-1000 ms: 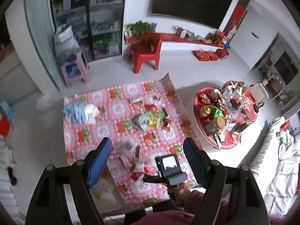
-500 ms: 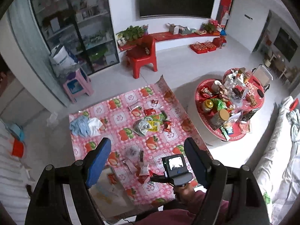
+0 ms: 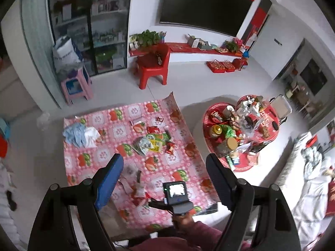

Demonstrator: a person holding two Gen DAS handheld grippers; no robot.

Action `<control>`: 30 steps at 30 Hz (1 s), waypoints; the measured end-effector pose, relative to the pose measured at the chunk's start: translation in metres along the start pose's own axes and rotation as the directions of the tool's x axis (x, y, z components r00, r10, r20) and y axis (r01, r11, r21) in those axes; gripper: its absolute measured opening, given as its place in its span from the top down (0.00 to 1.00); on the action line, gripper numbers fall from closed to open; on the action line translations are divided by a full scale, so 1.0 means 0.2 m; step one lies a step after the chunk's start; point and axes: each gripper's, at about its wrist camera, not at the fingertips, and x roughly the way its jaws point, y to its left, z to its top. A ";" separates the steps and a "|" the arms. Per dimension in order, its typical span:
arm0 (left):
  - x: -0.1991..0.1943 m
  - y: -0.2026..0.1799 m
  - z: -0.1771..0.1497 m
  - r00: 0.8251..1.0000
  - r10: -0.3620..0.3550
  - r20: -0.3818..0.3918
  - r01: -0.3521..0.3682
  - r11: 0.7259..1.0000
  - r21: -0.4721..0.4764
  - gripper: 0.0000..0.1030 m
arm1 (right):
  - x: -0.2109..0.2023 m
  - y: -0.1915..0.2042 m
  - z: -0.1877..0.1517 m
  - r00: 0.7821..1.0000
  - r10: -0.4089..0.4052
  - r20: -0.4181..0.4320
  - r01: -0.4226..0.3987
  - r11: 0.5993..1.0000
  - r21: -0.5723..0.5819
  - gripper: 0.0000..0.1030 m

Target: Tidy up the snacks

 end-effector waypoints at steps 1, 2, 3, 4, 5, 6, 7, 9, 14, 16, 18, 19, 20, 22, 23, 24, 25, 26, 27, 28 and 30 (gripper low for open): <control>-0.01 0.01 0.00 1.000 -0.003 -0.003 0.003 1.000 -0.013 0.19 | 0.00 0.01 0.00 1.000 -0.002 0.001 0.002 1.000 -0.005 0.04; 0.00 0.02 0.00 1.000 -0.001 -0.004 0.001 1.000 -0.019 0.19 | 0.00 0.01 0.00 1.000 -0.001 0.002 0.001 1.000 -0.008 0.04; 0.00 0.02 0.00 1.000 -0.003 -0.010 0.002 1.000 -0.023 0.19 | 0.00 0.02 0.00 1.000 0.000 0.002 0.000 1.000 -0.011 0.04; 0.01 0.03 -0.01 1.000 -0.005 -0.018 0.005 1.000 -0.030 0.19 | 0.00 0.02 0.00 1.000 0.001 0.003 -0.001 1.000 -0.011 0.04; 0.02 0.04 -0.01 0.999 -0.013 -0.030 0.012 0.999 -0.037 0.19 | 0.00 0.03 0.00 1.000 0.002 0.003 -0.002 1.000 -0.013 0.04; 0.03 0.05 -0.01 0.998 -0.022 -0.050 0.020 0.999 -0.043 0.19 | 0.00 0.04 0.00 1.000 0.001 0.002 -0.001 1.000 -0.017 0.04; 0.06 0.06 0.00 0.997 -0.039 -0.073 0.035 0.998 -0.051 0.19 | 0.00 0.04 0.00 1.000 0.000 0.000 0.000 1.000 -0.019 0.04; 0.12 0.09 0.00 0.997 -0.039 -0.063 0.035 0.997 -0.061 0.19 | 0.01 0.05 -0.01 1.000 -0.002 -0.004 0.002 1.000 -0.025 0.04; 0.59 0.30 -0.19 0.989 0.110 -0.100 -0.107 0.994 0.034 0.18 | 0.04 0.05 -0.02 1.000 -0.007 -0.026 0.006 0.999 -0.031 0.04; 0.86 0.48 -0.38 0.973 0.177 -0.150 -0.174 0.984 0.032 0.18 | 0.06 0.05 -0.02 0.999 -0.014 -0.033 0.012 0.999 -0.041 0.04; 1.12 0.68 -0.61 0.932 0.286 -0.223 -0.287 0.958 0.031 0.18 | 0.09 0.04 -0.02 0.999 -0.031 -0.039 0.029 0.999 -0.040 0.04; 1.19 0.76 -0.71 0.920 0.305 -0.244 -0.308 0.951 0.027 0.18 | 0.11 0.03 -0.02 0.998 -0.042 -0.056 0.040 0.999 -0.036 0.04; 1.28 0.85 -0.83 0.904 0.328 -0.273 -0.338 0.941 0.011 0.18 | 0.13 0.02 -0.02 0.997 -0.044 -0.070 0.041 0.999 -0.033 0.04; 1.39 1.02 -1.05 0.870 0.331 -0.366 -0.379 0.923 -0.066 0.18 | 0.18 0.01 -0.03 0.994 -0.049 -0.097 0.046 0.998 -0.032 0.04; 1.44 1.11 -1.16 0.858 0.283 -0.428 -0.371 0.919 -0.137 0.18 | 0.21 0.00 -0.03 0.992 -0.061 -0.108 0.058 0.998 -0.036 0.04; 1.47 1.17 -1.27 0.860 0.215 -0.463 -0.345 0.914 -0.215 0.18 | 0.23 0.00 -0.03 0.990 -0.077 -0.120 0.072 0.996 -0.042 0.04; 1.47 1.21 -1.33 0.862 0.173 -0.476 -0.331 0.904 -0.270 0.18 | 0.26 0.00 -0.04 0.987 -0.092 -0.134 0.086 0.995 -0.048 0.04; 1.47 1.25 -1.40 0.863 0.147 -0.484 -0.328 0.891 -0.314 0.18 | 0.29 0.00 -0.04 0.984 -0.100 -0.147 0.093 0.994 -0.048 0.04; 1.47 1.28 -1.45 0.861 0.137 -0.490 -0.335 0.877 -0.344 0.18 | 0.31 0.00 -0.04 0.982 -0.101 -0.159 0.095 0.994 -0.043 0.04; 1.47 1.30 -1.49 0.857 0.139 -0.496 -0.348 0.866 -0.359 0.18 | 0.35 0.00 -0.03 0.979 -0.100 -0.177 0.095 0.995 -0.032 0.04; 1.45 1.33 -1.54 0.849 0.155 -0.505 -0.373 0.853 -0.365 0.18 | 0.39 0.00 -0.03 0.976 -0.101 -0.194 0.099 0.995 -0.021 0.04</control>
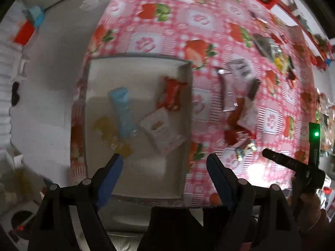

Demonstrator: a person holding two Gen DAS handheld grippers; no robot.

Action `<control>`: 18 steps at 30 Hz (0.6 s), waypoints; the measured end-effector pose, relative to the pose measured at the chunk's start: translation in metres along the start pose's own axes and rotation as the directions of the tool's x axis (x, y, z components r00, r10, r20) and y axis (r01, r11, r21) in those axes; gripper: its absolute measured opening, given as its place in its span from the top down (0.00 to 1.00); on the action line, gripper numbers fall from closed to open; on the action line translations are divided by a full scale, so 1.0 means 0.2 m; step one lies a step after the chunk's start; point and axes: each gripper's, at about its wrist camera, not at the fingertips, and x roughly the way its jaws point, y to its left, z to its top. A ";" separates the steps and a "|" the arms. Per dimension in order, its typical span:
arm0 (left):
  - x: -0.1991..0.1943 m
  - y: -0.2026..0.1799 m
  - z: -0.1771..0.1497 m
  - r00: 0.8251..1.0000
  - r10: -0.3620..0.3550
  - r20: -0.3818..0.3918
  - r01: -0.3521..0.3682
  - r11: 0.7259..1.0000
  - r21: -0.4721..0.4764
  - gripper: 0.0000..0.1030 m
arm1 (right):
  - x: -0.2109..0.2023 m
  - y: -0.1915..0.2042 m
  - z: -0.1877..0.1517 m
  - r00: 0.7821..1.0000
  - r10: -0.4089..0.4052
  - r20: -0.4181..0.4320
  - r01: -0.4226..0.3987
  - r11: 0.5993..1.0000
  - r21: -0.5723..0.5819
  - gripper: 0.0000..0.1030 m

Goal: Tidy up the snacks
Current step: 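Grasp the red packet with the left gripper while the right grasps the Hello Kitty candy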

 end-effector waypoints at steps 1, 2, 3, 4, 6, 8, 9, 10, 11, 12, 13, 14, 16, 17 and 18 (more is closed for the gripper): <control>0.00 0.00 0.00 1.000 0.007 0.000 -0.007 1.000 -0.003 0.18 | 0.03 0.01 0.01 1.000 -0.013 -0.009 0.013 1.000 0.000 0.04; 0.00 0.00 0.01 1.000 0.012 0.002 -0.012 1.000 -0.005 0.18 | 0.05 0.02 0.02 0.999 -0.035 -0.020 0.035 0.999 -0.003 0.04; 0.00 0.00 0.01 1.000 0.016 0.004 -0.016 1.000 -0.004 0.18 | 0.08 0.03 0.03 0.998 -0.052 -0.029 0.052 0.999 -0.003 0.04; 0.00 -0.01 0.01 1.000 0.018 0.005 -0.018 1.000 0.000 0.18 | 0.10 0.04 0.04 0.997 -0.062 -0.037 0.062 0.998 0.002 0.04; 0.02 -0.03 0.02 1.000 0.018 0.011 -0.018 1.000 0.021 0.18 | 0.15 0.05 0.05 0.997 -0.065 -0.050 0.066 0.998 0.024 0.04; 0.04 -0.08 0.02 1.000 0.022 0.013 -0.023 0.998 0.057 0.18 | 0.19 0.06 0.07 0.996 -0.066 -0.055 0.069 0.996 0.062 0.04; 0.05 -0.12 0.01 1.000 0.020 0.016 -0.021 0.996 0.086 0.18 | 0.20 0.06 0.08 0.997 -0.059 -0.053 0.063 0.995 0.081 0.04; 0.05 -0.15 0.01 1.000 0.017 0.016 -0.019 0.994 0.106 0.18 | 0.22 0.06 0.08 0.997 -0.052 -0.049 0.057 0.993 0.105 0.04; 0.07 -0.19 0.00 1.000 0.016 0.012 -0.018 0.991 0.135 0.18 | 0.24 0.06 0.09 0.997 -0.053 -0.047 0.058 0.992 0.115 0.04; 0.08 -0.23 -0.01 1.000 0.014 0.011 -0.016 0.987 0.158 0.18 | 0.25 0.06 0.09 0.997 -0.059 -0.045 0.064 0.990 0.122 0.04; 0.09 -0.27 -0.01 1.000 0.009 0.010 -0.011 0.982 0.191 0.18 | 0.27 0.06 0.09 0.997 -0.066 -0.045 0.071 0.990 0.122 0.04; 0.11 -0.32 -0.02 1.000 0.011 0.009 -0.013 0.975 0.224 0.18 | 0.29 0.07 0.09 0.995 -0.081 -0.050 0.086 0.990 0.112 0.04; 0.16 -0.40 -0.03 1.000 0.024 0.008 -0.025 0.962 0.274 0.18 | 0.32 0.06 0.08 0.991 -0.128 -0.049 0.132 0.987 0.087 0.04; 0.19 -0.44 -0.03 1.000 0.031 0.002 -0.031 0.954 0.298 0.18 | 0.33 0.05 0.08 0.988 -0.146 -0.043 0.149 0.986 0.079 0.04; 0.22 -0.48 -0.03 0.999 0.036 -0.004 -0.033 0.948 0.317 0.18 | 0.33 0.03 0.07 0.987 -0.155 -0.039 0.158 0.984 0.079 0.04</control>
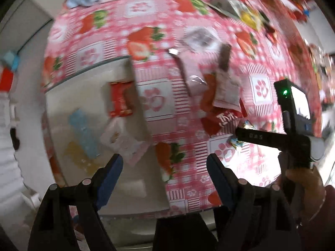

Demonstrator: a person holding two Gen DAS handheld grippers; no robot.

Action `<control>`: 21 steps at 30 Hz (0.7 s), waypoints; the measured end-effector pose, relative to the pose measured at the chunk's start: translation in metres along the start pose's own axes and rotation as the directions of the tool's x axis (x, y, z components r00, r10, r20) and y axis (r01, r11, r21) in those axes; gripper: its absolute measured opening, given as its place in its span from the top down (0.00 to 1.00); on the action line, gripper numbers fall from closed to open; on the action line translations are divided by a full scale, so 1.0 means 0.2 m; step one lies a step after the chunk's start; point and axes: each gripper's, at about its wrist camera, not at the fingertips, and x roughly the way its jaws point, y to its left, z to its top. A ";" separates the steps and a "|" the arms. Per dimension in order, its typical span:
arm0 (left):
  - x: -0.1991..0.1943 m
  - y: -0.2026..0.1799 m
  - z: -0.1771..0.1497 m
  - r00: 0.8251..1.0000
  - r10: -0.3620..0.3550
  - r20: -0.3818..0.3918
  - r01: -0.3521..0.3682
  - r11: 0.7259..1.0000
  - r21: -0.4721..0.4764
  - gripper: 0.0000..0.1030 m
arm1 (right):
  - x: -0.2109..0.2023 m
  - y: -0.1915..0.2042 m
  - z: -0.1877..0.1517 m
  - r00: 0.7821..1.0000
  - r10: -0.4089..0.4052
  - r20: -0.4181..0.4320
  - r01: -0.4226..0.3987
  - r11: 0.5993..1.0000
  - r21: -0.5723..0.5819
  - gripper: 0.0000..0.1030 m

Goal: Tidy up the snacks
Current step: 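Grasp the red packet with the left gripper while the right grasps the Hello Kitty candy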

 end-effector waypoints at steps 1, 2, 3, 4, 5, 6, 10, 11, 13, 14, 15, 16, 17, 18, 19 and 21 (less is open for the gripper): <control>0.03 -0.04 0.01 1.000 -0.003 -0.008 0.003 1.000 0.019 0.18 | 0.01 -0.03 -0.01 1.000 -0.005 0.001 0.005 1.000 0.007 0.04; 0.06 -0.07 0.02 1.000 -0.006 -0.016 0.006 0.999 0.033 0.18 | 0.02 -0.08 -0.01 1.000 -0.007 -0.002 0.007 1.000 0.020 0.04; 0.09 -0.10 0.03 1.000 -0.008 -0.023 0.009 0.999 0.043 0.18 | 0.02 -0.11 -0.01 1.000 0.000 -0.004 0.001 0.999 0.032 0.01; 0.12 -0.13 0.04 0.999 -0.011 -0.031 0.013 0.999 0.052 0.18 | 0.03 -0.16 -0.01 1.000 0.000 -0.006 0.000 0.999 0.045 0.01; 0.15 -0.16 0.05 0.999 -0.017 -0.037 0.019 0.998 0.062 0.18 | 0.03 -0.21 -0.01 1.000 0.006 -0.003 -0.006 0.999 0.053 0.01; 0.19 -0.20 0.06 0.999 -0.020 -0.042 0.023 0.997 0.074 0.18 | 0.03 -0.25 -0.01 1.000 0.007 0.000 -0.007 0.999 0.053 0.01; 0.29 -0.32 0.10 1.000 0.002 -0.031 0.002 0.991 0.137 0.18 | 0.06 -0.38 -0.03 1.000 0.009 -0.013 -0.008 1.000 0.024 0.01; 0.32 -0.34 0.11 0.999 0.013 -0.030 -0.008 0.988 0.155 0.18 | 0.06 -0.41 -0.03 1.000 0.009 -0.018 -0.009 1.000 0.021 0.01; 0.38 -0.40 0.13 0.999 0.032 -0.029 -0.026 0.981 0.191 0.18 | 0.07 -0.44 -0.04 1.000 0.007 -0.022 -0.007 1.000 0.008 0.01; 0.40 -0.42 0.14 0.999 0.033 -0.029 -0.027 0.980 0.200 0.18 | 0.07 -0.46 -0.04 1.000 0.004 -0.025 -0.004 1.000 -0.001 0.01; 0.43 -0.43 0.15 0.999 0.030 -0.029 -0.023 0.979 0.204 0.18 | 0.07 -0.46 -0.04 1.000 0.003 -0.025 -0.003 1.000 -0.009 0.01; 0.47 -0.44 0.16 0.999 0.020 -0.035 -0.013 0.979 0.205 0.18 | 0.08 -0.47 -0.06 1.000 0.000 -0.028 -0.001 1.000 -0.020 0.01; 0.49 -0.45 0.16 0.999 0.012 -0.045 -0.003 0.979 0.203 0.18 | 0.09 -0.48 -0.08 0.999 -0.002 -0.034 0.001 1.000 -0.029 0.01; 0.52 -0.46 0.17 0.998 0.001 -0.058 0.010 0.980 0.199 0.18 | 0.09 -0.49 -0.09 0.999 -0.003 -0.038 0.001 0.999 -0.037 0.01; 0.54 -0.46 0.17 0.997 -0.019 -0.072 0.033 0.981 0.193 0.18 | 0.09 -0.49 -0.12 0.999 -0.002 -0.037 0.001 0.999 -0.041 0.01; 0.57 -0.48 0.14 0.991 -0.085 -0.098 0.102 0.979 0.176 0.18 | 0.07 -0.54 -0.16 1.000 -0.008 -0.023 0.006 0.998 -0.056 0.01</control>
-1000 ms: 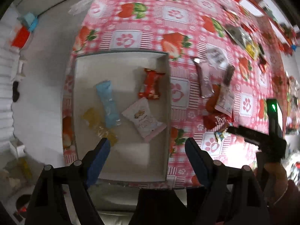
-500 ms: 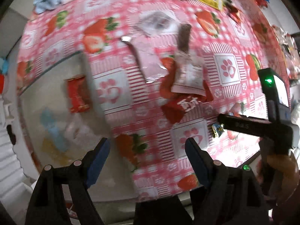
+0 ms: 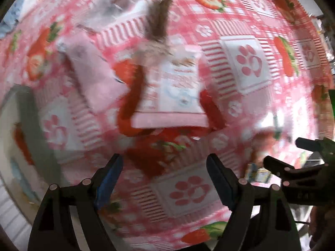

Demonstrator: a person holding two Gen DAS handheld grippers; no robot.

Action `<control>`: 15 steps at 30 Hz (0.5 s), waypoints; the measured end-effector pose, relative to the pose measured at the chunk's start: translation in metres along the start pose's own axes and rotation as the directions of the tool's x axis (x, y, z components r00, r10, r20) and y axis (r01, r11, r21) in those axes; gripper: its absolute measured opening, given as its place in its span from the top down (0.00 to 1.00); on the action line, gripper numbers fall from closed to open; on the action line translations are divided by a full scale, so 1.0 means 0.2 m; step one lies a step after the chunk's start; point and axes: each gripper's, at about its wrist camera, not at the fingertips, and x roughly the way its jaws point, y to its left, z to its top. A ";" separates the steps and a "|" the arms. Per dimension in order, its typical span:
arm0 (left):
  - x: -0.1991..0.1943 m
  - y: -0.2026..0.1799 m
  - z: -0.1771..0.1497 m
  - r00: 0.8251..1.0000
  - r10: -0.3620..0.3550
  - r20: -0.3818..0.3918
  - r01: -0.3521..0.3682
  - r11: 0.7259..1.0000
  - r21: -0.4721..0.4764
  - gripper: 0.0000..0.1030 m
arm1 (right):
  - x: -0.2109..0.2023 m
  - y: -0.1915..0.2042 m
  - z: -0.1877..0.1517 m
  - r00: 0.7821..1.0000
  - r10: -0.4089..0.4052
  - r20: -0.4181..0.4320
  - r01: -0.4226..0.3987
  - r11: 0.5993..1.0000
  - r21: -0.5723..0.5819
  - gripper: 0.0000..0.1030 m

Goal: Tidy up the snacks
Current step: 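Grasp the red packet with the left gripper while the right grasps the Hello Kitty candy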

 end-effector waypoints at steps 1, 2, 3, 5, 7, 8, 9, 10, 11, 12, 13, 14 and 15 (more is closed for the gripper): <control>0.00 -0.01 -0.02 1.000 -0.017 0.002 0.017 1.000 0.001 0.18 | -0.01 -0.01 -0.02 1.000 -0.004 0.006 0.004 1.000 -0.009 0.01; 0.01 -0.03 -0.03 0.999 -0.047 0.001 0.047 0.999 0.012 0.18 | -0.03 -0.02 -0.04 1.000 -0.011 0.013 0.011 1.000 -0.026 0.01; 0.01 -0.06 -0.06 0.996 -0.091 -0.014 0.091 0.995 0.032 0.18 | -0.04 -0.03 -0.05 1.000 -0.018 0.024 0.019 0.998 -0.052 0.01; 0.01 -0.08 -0.09 0.996 -0.089 -0.014 0.090 0.995 0.040 0.18 | -0.08 0.00 -0.10 0.998 -0.027 0.057 0.034 0.990 -0.138 0.01; -0.01 -0.06 -0.13 0.997 -0.071 0.008 0.071 0.997 0.023 0.18 | -0.12 0.09 -0.17 0.996 -0.034 0.082 0.053 0.969 -0.241 0.01; -0.02 -0.04 -0.14 0.998 -0.064 0.015 0.064 0.998 0.009 0.18 | -0.12 0.13 -0.20 0.995 -0.045 0.094 0.072 0.950 -0.304 0.01; -0.03 -0.02 -0.15 0.998 -0.057 0.022 0.057 0.998 -0.008 0.18 | -0.12 0.17 -0.23 0.992 -0.061 0.107 0.095 0.929 -0.357 0.01; -0.04 0.01 -0.15 0.999 -0.045 0.025 0.046 0.999 -0.027 0.18 | -0.11 0.21 -0.25 0.989 -0.080 0.122 0.123 0.904 -0.410 0.01; -0.04 0.03 -0.15 0.999 -0.032 0.027 0.033 0.999 -0.040 0.18 | -0.09 0.27 -0.28 0.986 -0.100 0.135 0.152 0.875 -0.460 0.01; -0.05 0.05 -0.14 0.999 -0.023 0.030 0.024 0.999 -0.046 0.18 | -0.08 0.30 -0.30 0.983 -0.113 0.143 0.170 0.852 -0.496 0.01; -0.05 0.07 -0.14 0.999 -0.013 0.030 0.015 0.999 -0.049 0.18 | -0.06 0.33 -0.32 0.982 -0.120 0.148 0.181 0.829 -0.529 0.01; -0.05 0.07 -0.13 1.000 -0.006 0.027 0.007 0.999 -0.048 0.18 | -0.03 0.37 -0.33 0.981 -0.121 0.149 0.184 0.812 -0.554 0.01; -0.04 0.08 -0.12 1.000 -0.001 0.023 0.002 0.999 -0.046 0.18 | -0.02 0.38 -0.34 0.981 -0.122 0.150 0.186 0.802 -0.567 0.01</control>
